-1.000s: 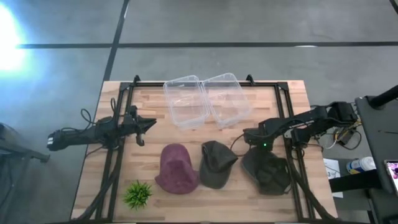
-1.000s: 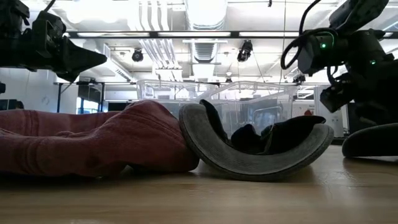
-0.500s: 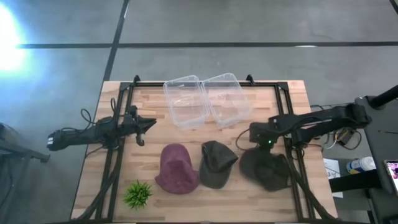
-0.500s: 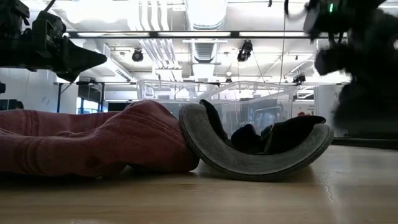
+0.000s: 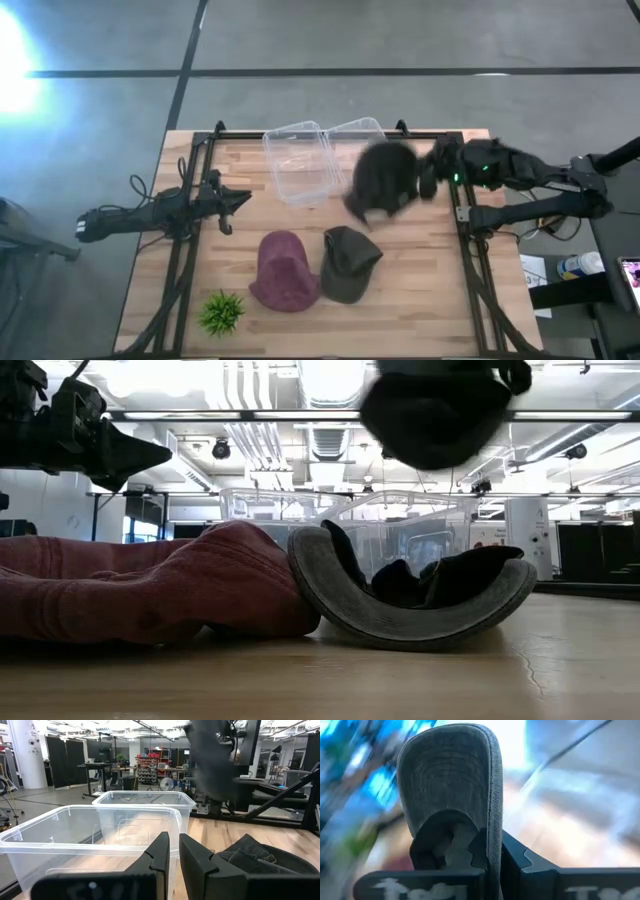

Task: Pick & Place hat
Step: Put the right black cap into the right transparent bin

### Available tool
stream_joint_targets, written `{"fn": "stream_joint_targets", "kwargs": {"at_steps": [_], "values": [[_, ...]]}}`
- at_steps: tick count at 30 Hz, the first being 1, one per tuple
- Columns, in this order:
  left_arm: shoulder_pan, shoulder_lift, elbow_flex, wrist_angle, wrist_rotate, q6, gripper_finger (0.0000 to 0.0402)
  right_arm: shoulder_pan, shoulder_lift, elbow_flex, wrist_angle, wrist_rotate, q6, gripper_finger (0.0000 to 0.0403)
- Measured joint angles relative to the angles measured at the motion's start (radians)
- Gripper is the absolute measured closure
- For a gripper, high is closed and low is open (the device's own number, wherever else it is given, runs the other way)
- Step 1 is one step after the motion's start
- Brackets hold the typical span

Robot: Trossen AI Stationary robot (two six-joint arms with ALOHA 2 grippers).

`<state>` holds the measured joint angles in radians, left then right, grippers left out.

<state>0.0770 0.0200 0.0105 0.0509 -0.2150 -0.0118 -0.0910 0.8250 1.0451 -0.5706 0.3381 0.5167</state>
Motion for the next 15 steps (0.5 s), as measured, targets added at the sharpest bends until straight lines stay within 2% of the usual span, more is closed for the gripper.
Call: {"fn": "stream_joint_targets", "kwargs": {"at_steps": [2,4,9,12,15], "values": [[0.000,0.000,0.000,0.000,0.000,0.000,0.0364,-0.028,0.021,0.020,0.068,0.123,0.005,0.0389],[0.000,0.000,0.000,0.000,0.000,0.000,0.0364,-0.064,0.052,0.028,0.109,0.196,0.031,0.0389],[0.000,0.000,0.000,0.000,0.000,0.000,0.0364,-0.155,0.180,0.005,0.162,0.289,0.087,0.0389],[0.000,0.000,0.000,0.000,0.000,0.000,0.0364,-0.216,0.269,-0.028,0.223,0.302,0.124,0.0389],[0.000,0.000,0.000,0.000,0.000,0.000,0.0364,-0.254,0.359,-0.051,0.242,0.384,0.186,0.0389]]}}
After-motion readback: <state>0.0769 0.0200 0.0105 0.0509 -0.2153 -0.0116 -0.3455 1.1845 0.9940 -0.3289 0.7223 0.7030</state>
